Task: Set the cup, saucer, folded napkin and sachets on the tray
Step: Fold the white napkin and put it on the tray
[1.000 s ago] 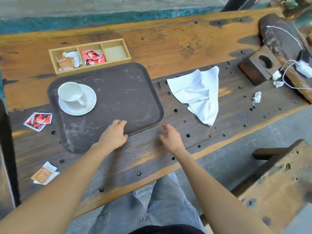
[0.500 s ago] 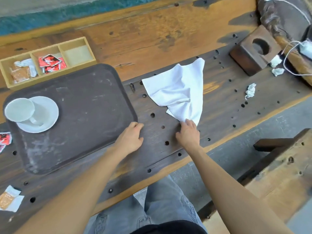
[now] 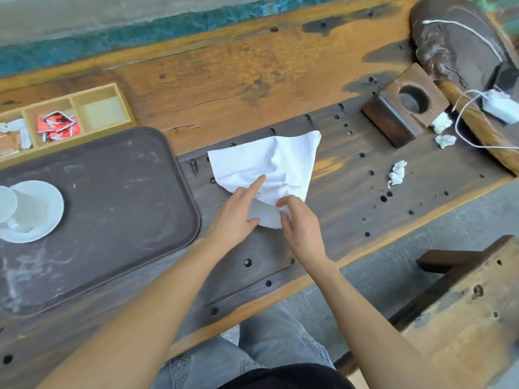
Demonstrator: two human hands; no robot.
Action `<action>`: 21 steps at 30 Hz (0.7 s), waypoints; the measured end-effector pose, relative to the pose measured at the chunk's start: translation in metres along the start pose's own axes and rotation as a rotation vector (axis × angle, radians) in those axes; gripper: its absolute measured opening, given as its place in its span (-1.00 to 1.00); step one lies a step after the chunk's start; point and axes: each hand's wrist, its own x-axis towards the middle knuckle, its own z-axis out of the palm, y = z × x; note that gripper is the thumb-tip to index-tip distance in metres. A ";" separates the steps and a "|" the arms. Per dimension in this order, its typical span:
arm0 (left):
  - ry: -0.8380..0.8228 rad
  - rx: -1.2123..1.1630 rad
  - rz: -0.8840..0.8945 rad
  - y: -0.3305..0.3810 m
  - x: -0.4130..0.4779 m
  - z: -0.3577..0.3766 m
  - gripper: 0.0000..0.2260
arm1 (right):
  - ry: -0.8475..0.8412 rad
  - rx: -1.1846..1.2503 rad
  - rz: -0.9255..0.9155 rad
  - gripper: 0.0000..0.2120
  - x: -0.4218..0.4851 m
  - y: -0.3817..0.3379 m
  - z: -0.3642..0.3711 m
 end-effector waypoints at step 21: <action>0.626 0.117 0.024 0.004 -0.061 -0.181 -0.92 | 0.156 -0.095 -0.205 -0.80 0.060 -0.152 -0.065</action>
